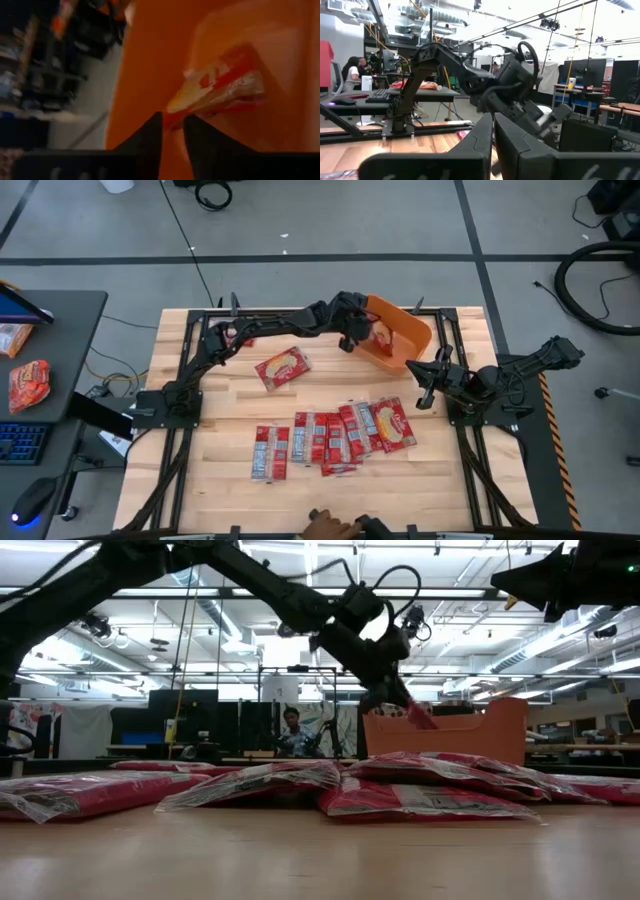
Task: Sort popcorn bags into baskets
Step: Put the red popcorn bag into the orange bin
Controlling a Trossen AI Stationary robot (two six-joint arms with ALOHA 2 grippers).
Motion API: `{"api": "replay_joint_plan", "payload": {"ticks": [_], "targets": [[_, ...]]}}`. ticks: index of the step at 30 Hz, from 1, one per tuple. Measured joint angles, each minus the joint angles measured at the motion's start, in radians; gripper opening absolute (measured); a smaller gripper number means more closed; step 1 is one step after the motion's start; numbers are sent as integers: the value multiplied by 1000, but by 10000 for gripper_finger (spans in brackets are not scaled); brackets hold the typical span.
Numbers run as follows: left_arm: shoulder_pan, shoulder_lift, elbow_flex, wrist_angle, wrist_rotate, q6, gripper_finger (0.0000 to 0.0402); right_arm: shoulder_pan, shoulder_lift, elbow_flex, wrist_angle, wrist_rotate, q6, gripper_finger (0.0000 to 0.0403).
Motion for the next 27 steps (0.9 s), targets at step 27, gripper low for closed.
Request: {"api": "replay_joint_plan", "payload": {"ticks": [27], "targets": [[-230,-253,-204,-856,-172,-701,144,0,18,0,-28,10,10,25]]}}
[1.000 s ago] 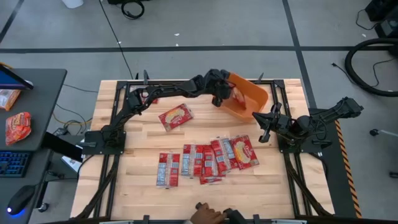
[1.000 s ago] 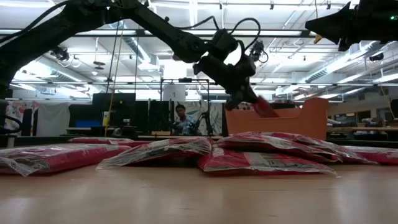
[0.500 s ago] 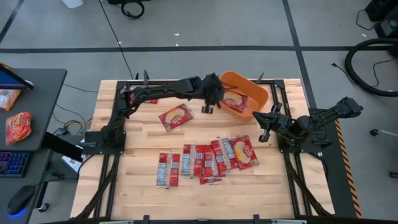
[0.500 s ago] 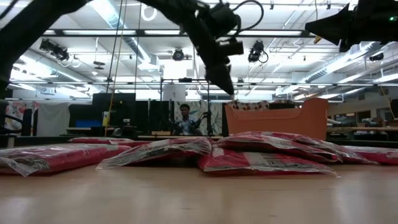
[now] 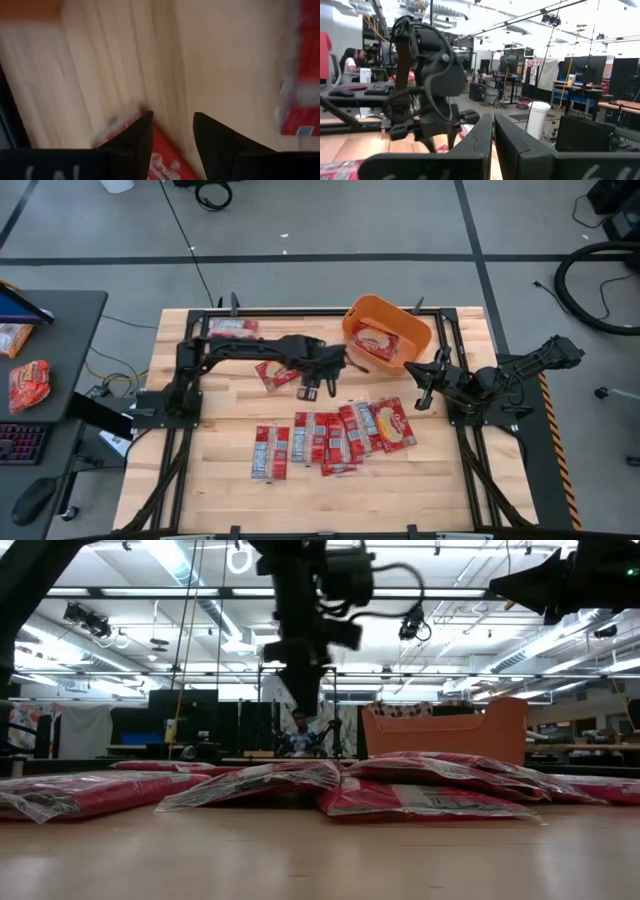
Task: Sort popcorn bags into baskets
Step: Put the red popcorn bag into the orange bin
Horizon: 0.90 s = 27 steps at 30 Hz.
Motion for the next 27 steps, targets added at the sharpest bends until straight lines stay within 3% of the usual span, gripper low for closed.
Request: {"api": "replay_joint_plan", "payload": {"ticks": [7,10,17,27], "targets": [[37,-105,-246,151,17,-230,144,-2,3,0,6,-16,-2,25],[32,-105,-311,161,-21,-306,148,-3,3,0,6,-17,-2,25],[-37,-104,-387,199,-255,-423,168,-3,4,0,6,-20,-2,25],[-60,-103,-504,285,-247,-454,176,-3,4,0,7,-25,0,25]]}}
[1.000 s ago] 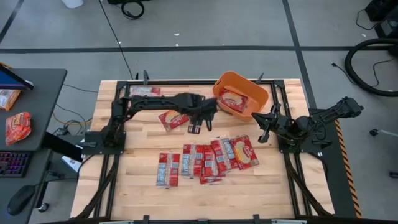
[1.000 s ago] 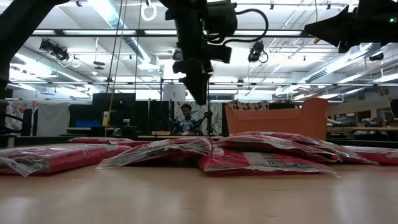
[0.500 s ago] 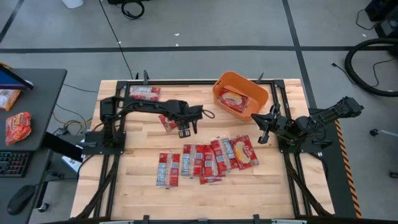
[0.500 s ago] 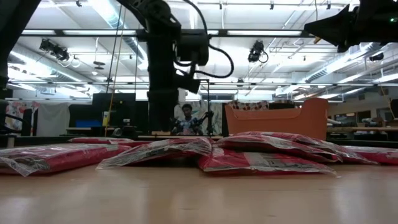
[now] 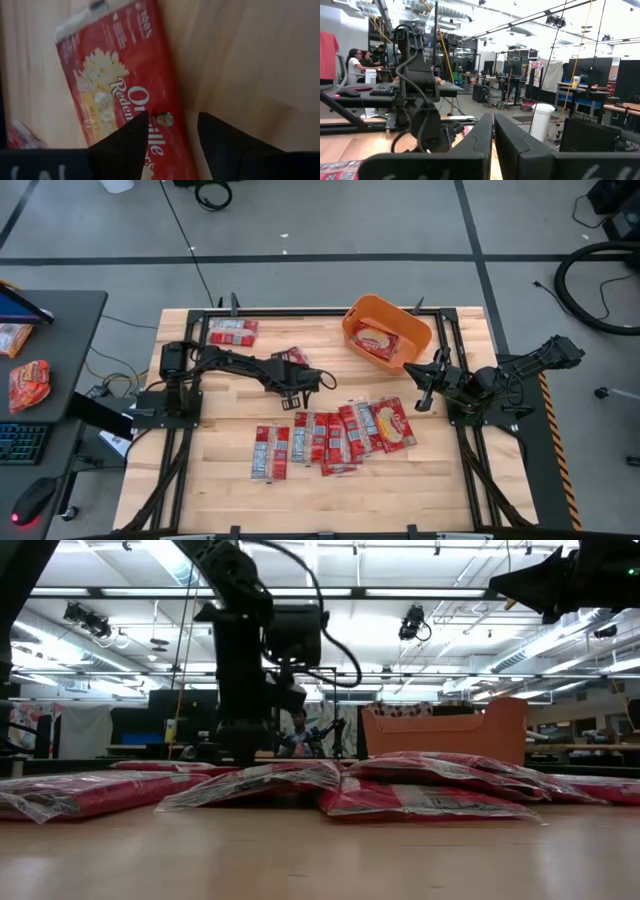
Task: Sort popcorn bags into baskets
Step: Put the red popcorn bag into the orange bin
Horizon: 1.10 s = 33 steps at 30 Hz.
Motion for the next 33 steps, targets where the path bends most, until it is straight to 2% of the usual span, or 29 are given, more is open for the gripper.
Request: {"api": "replay_joint_plan", "payload": {"ticks": [5,11,15,21,25,29,33], "targets": [[18,-4,-54,45,-34,-4,176,0,0,0,5,-4,0,25],[37,-3,-110,75,-168,57,159,0,0,0,9,-22,0,25],[62,-5,-154,117,-177,91,114,0,0,0,9,-22,0,25],[113,-4,-202,188,-195,224,18,0,0,0,9,-22,0,25],[117,-31,-204,219,-181,300,16,0,0,0,9,-22,0,25],[116,-105,-207,227,-117,320,16,0,0,0,8,-22,0,25],[107,-193,-206,234,-110,364,16,0,0,0,8,-22,0,25]]}}
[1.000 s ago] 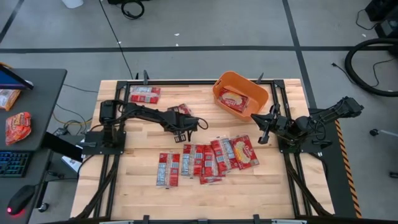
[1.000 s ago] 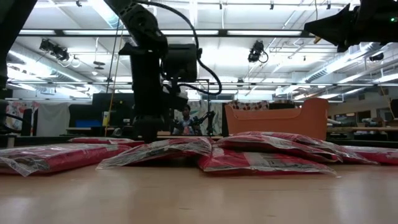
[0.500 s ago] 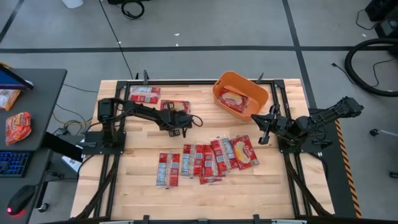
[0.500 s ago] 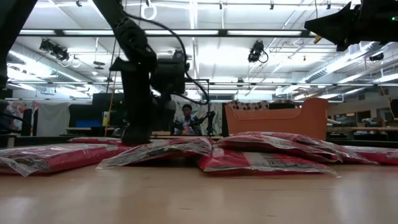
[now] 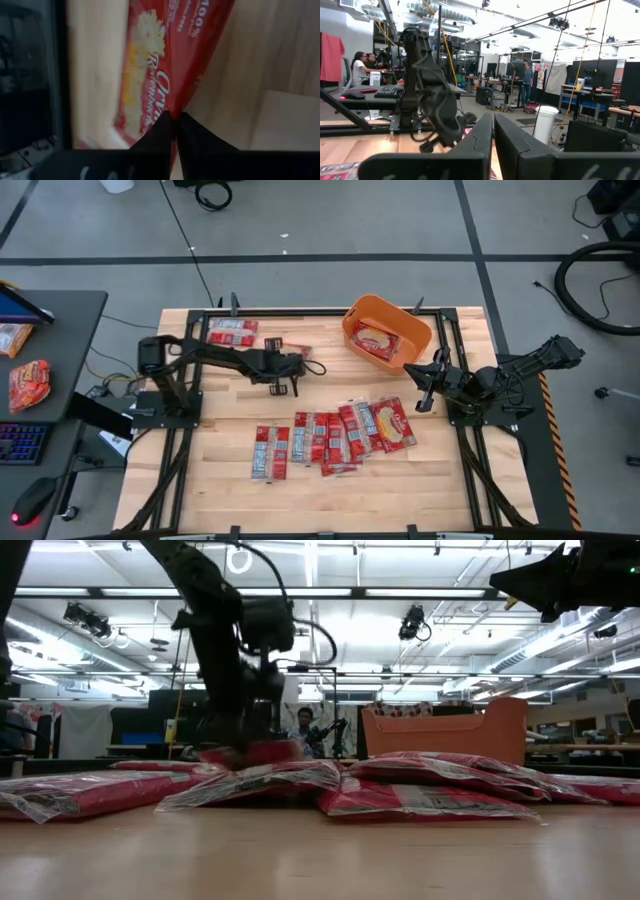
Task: Sort popcorn bags into baskets
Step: Put the red popcorn bag into the orange bin
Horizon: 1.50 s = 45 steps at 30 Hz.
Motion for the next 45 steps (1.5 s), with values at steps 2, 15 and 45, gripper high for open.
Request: {"api": "replay_joint_plan", "payload": {"ticks": [2,15,45], "targets": [[-10,-32,0,14,-5,28,16,0,0,0,0,0,0,25],[-106,-65,46,349,46,191,16,0,0,0,5,0,0,25],[29,247,215,1124,339,184,15,-1,9,0,14,7,-6,25]]}}
